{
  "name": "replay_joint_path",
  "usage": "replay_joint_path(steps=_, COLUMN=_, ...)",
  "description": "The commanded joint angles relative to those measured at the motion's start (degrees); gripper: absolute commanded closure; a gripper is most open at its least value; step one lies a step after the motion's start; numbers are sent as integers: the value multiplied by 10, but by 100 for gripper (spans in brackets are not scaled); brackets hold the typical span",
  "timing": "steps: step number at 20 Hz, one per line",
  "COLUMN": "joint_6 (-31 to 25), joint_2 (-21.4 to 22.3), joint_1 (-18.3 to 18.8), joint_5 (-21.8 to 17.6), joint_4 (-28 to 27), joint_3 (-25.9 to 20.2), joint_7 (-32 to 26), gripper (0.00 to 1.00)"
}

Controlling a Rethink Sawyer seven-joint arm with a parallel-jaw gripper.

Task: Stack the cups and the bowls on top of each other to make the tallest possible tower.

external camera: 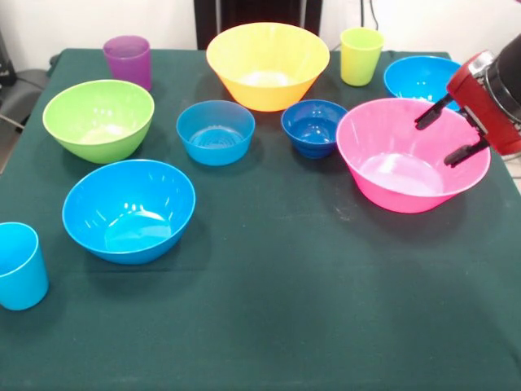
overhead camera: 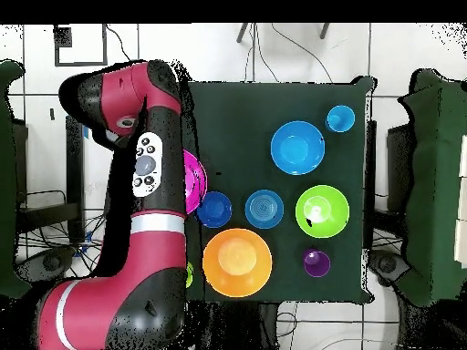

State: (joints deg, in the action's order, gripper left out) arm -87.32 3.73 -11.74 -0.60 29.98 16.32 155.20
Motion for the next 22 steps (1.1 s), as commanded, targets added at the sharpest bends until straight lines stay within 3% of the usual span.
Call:
replay_joint_path(steps=1, joint_6=-20, joint_2=-26, joint_1=2, joint_5=-33, joint_4=-6, joint_3=-36, joint_7=-109, gripper=0)
replay_joint_path(steps=5, joint_6=-12, joint_2=-28, joint_1=4, joint_5=-16, joint_4=5, joint_3=-42, joint_7=-67, gripper=0)
replay_joint_path(steps=9, joint_6=24, joint_2=-15, joint_1=1, joint_5=24, joint_4=53, joint_3=-47, joint_7=68, gripper=0)
replay_joint_path(steps=11, joint_6=40, joint_2=-13, joint_1=2, joint_5=40, joint_4=68, joint_3=-50, joint_7=99, gripper=0)
replay_joint_path(steps=22, joint_6=45, joint_2=-17, joint_1=-5, joint_5=78, joint_4=87, joint_3=-36, joint_7=113, gripper=0)
